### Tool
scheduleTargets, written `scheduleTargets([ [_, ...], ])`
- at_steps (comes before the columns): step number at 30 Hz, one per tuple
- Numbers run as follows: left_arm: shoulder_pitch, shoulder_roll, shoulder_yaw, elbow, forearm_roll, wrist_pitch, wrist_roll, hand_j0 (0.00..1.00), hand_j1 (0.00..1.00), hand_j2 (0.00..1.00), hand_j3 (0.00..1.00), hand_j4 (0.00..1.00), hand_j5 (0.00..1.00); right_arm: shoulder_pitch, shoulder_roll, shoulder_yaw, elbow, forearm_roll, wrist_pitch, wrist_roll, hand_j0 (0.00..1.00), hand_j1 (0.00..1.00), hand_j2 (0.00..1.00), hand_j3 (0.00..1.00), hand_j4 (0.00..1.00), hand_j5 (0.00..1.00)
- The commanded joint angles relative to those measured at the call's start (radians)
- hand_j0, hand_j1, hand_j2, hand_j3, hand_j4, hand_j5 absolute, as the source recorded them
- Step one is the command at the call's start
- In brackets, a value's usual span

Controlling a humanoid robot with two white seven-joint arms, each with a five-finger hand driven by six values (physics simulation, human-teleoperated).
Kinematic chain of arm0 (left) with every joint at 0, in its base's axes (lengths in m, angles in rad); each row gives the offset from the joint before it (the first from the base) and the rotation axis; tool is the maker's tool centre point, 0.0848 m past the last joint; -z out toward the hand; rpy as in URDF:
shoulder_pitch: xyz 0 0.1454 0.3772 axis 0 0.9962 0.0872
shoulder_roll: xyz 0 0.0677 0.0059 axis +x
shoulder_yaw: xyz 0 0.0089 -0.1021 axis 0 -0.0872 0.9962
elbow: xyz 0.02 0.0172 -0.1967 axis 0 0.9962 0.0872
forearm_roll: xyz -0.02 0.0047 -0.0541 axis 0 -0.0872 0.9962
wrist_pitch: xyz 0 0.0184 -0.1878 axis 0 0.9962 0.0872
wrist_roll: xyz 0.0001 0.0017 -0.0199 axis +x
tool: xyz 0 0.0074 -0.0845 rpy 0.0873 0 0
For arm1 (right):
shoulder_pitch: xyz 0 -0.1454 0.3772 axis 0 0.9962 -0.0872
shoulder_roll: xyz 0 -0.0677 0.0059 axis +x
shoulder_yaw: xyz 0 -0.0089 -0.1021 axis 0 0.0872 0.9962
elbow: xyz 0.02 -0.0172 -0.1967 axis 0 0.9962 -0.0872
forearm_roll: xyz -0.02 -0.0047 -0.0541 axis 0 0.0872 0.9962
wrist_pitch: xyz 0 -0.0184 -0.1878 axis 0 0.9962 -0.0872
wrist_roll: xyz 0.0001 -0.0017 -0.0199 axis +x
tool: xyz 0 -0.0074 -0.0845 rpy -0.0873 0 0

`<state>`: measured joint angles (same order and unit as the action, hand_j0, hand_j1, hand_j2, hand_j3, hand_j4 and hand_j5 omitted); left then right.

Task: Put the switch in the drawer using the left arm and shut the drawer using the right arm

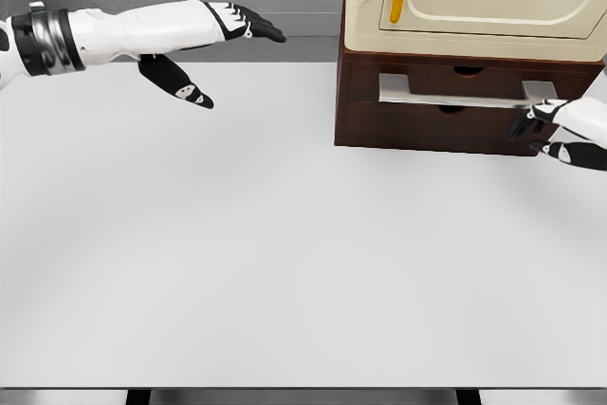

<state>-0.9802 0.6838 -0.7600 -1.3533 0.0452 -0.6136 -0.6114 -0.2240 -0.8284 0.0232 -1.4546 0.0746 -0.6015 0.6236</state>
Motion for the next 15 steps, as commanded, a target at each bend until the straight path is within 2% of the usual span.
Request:
scheduleTargets([
  [1,0.000,0.000,0.001,0.000,0.007,0.003,0.001,1.00,1.00,1.00,1.00,1.00,1.00,0.000,-0.001,0.007,0.008,0.051,-0.009,-0.013,0.53,0.53,0.53,0.53,0.53,0.53],
  [11,0.000,0.002,-0.001,-0.012,0.007,0.003,0.001,1.00,1.00,1.00,1.00,1.00,1.00,0.012,-0.008,0.004,-0.001,0.050,-0.009,-0.013,0.53,0.53,0.53,0.53,0.53,0.53],
  [15,0.000,0.002,-0.001,-0.012,0.007,0.003,0.001,1.00,1.00,1.00,1.00,1.00,1.00,0.041,-0.012,0.001,-0.036,0.050,-0.009,-0.013,0.54,0.54,0.54,0.54,0.54,0.54],
])
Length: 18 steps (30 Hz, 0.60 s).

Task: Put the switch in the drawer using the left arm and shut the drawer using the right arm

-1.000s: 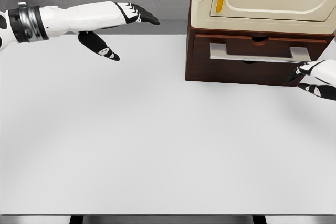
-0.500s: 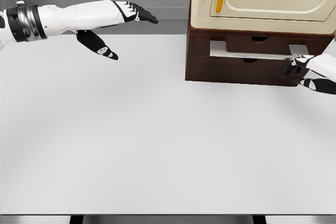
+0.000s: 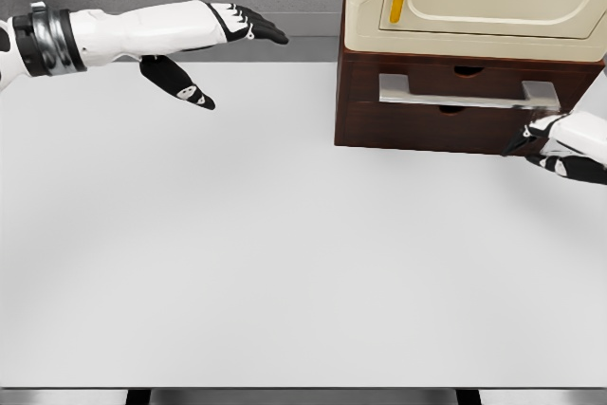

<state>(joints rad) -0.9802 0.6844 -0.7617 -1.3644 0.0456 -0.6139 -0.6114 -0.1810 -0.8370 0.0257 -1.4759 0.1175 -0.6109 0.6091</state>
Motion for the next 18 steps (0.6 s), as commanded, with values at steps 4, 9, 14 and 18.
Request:
scheduleTargets([
  [4,0.000,0.001,0.001,-0.001,0.007,0.003,0.001,1.00,1.00,1.00,1.00,1.00,1.00,0.015,-0.007,-0.007,-0.044,0.007,0.000,0.002,0.56,0.56,0.56,0.56,0.56,0.56],
  [9,0.048,0.015,-0.005,0.001,0.010,0.003,0.001,1.00,1.00,1.00,1.00,1.00,1.00,0.078,-0.013,-0.006,-0.150,0.008,0.000,0.002,1.00,1.00,1.00,1.00,1.00,1.00],
  [14,0.061,0.015,-0.007,0.002,0.008,0.003,0.001,1.00,1.00,1.00,1.00,1.00,1.00,0.123,-0.040,0.000,-0.211,0.014,0.000,0.002,1.00,1.00,1.00,1.00,1.00,1.00],
  [18,0.069,0.015,-0.008,0.001,0.008,0.003,0.001,1.00,1.00,1.00,1.00,1.00,1.00,0.126,-0.040,0.000,-0.213,0.014,0.000,0.002,1.00,1.00,1.00,1.00,1.00,1.00],
])
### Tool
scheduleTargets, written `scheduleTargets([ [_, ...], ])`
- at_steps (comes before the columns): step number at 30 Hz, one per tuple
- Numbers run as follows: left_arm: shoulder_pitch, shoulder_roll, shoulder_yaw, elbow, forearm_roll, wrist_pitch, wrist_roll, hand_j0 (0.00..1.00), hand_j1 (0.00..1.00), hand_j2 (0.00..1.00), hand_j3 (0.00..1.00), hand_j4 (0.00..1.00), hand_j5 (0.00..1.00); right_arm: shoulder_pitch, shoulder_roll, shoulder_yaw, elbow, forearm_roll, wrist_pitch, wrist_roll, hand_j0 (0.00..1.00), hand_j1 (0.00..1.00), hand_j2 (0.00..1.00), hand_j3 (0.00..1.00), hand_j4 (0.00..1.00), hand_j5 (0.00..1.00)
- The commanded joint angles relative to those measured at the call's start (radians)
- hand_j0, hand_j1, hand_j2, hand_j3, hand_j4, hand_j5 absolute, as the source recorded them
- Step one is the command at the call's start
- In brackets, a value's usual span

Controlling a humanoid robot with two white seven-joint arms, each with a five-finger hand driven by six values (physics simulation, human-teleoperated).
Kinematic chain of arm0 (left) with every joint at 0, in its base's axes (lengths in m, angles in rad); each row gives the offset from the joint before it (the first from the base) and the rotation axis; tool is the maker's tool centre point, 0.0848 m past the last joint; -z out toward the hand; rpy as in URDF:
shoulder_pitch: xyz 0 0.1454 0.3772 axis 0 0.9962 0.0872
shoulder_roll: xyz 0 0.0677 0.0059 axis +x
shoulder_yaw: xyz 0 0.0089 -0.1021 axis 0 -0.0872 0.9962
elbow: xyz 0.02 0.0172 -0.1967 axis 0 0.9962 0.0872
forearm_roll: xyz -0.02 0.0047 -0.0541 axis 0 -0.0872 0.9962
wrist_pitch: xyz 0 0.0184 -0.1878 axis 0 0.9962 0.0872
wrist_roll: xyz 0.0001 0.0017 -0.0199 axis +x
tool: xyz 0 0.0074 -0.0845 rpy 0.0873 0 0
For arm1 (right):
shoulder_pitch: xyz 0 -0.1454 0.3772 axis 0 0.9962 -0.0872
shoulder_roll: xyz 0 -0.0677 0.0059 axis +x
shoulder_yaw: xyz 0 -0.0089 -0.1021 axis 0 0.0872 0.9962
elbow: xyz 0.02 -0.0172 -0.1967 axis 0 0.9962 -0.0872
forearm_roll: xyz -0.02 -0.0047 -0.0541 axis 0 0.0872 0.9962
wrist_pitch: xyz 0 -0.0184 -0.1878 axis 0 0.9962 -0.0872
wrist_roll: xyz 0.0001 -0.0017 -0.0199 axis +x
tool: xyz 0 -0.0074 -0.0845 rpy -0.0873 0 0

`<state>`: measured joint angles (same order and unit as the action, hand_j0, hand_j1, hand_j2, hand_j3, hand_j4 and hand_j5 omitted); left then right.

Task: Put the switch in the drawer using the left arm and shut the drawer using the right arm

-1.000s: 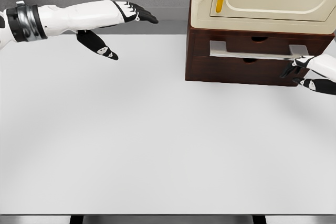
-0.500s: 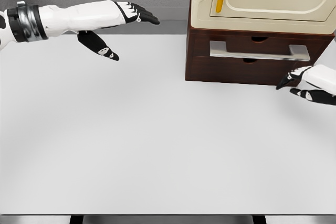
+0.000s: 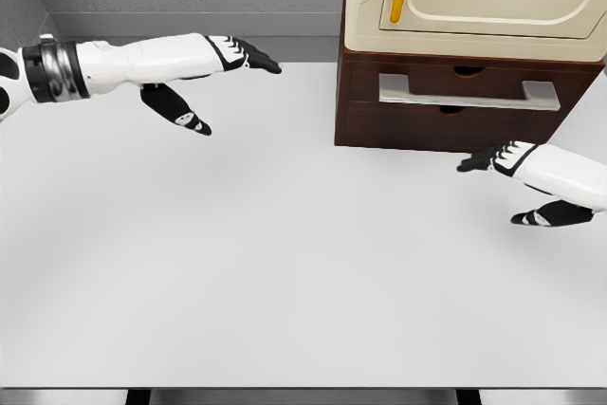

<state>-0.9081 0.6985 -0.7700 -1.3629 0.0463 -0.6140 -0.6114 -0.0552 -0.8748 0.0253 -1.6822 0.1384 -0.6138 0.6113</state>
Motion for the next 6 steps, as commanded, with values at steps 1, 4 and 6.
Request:
scheduleTargets([
  [1,0.000,-0.001,0.000,-0.001,0.007,0.003,0.001,1.00,1.00,1.00,1.00,1.00,1.00,0.000,-0.003,0.001,-0.007,-0.006,0.003,0.000,1.00,1.00,1.00,1.00,1.00,1.00],
  [4,0.000,0.001,0.000,-0.002,0.007,0.003,0.001,1.00,1.00,1.00,1.00,1.00,1.00,0.000,-0.003,0.001,-0.005,-0.006,0.003,0.000,1.00,1.00,1.00,1.00,1.00,1.00],
  [6,0.000,-0.001,0.000,-0.002,0.006,0.003,0.001,1.00,1.00,1.00,1.00,1.00,1.00,0.003,-0.006,0.001,-0.005,-0.006,0.003,0.000,1.00,1.00,1.00,1.00,1.00,1.00],
])
